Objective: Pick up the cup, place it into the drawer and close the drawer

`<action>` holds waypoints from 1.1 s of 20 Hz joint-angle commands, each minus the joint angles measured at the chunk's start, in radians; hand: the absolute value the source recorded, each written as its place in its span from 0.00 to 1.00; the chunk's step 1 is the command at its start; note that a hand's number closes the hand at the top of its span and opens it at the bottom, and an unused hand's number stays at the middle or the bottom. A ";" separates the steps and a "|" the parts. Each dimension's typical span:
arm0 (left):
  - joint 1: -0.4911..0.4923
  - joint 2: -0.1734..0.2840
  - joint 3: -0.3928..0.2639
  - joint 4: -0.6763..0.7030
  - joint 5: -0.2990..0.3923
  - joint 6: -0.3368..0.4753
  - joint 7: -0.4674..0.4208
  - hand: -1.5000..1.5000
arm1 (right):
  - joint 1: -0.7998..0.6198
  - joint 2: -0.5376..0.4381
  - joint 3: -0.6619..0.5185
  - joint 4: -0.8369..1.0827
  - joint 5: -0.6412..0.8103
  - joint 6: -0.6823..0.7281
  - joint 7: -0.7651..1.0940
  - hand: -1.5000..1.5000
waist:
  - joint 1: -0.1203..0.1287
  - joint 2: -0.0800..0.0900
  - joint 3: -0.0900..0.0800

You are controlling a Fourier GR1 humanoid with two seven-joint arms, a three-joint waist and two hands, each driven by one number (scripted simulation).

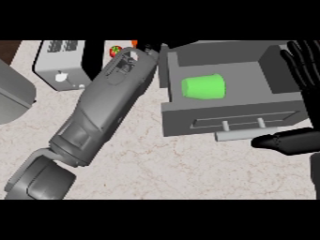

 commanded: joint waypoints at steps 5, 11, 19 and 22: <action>0.000 0.000 -0.163 0.141 0.046 -0.083 0.054 1.00 | -0.005 0.037 0.051 -0.008 0.014 0.001 -0.021 0.00 | -0.059 0.013 0.000; 0.005 0.000 -0.243 0.138 0.080 -0.066 0.087 0.00 | -0.084 0.016 0.040 0.061 -0.020 0.040 -0.035 0.00 | -0.113 0.028 0.002; 0.051 0.000 -0.193 0.068 0.232 -0.084 -0.043 0.00 | -0.137 0.050 0.132 0.067 -0.140 0.156 0.006 1.00 | -0.133 0.038 -0.001; 0.078 0.000 -0.165 0.024 0.300 -0.132 -0.130 0.00 | -0.141 0.036 0.186 0.070 -0.192 0.260 0.004 1.00 | -0.115 0.037 -0.002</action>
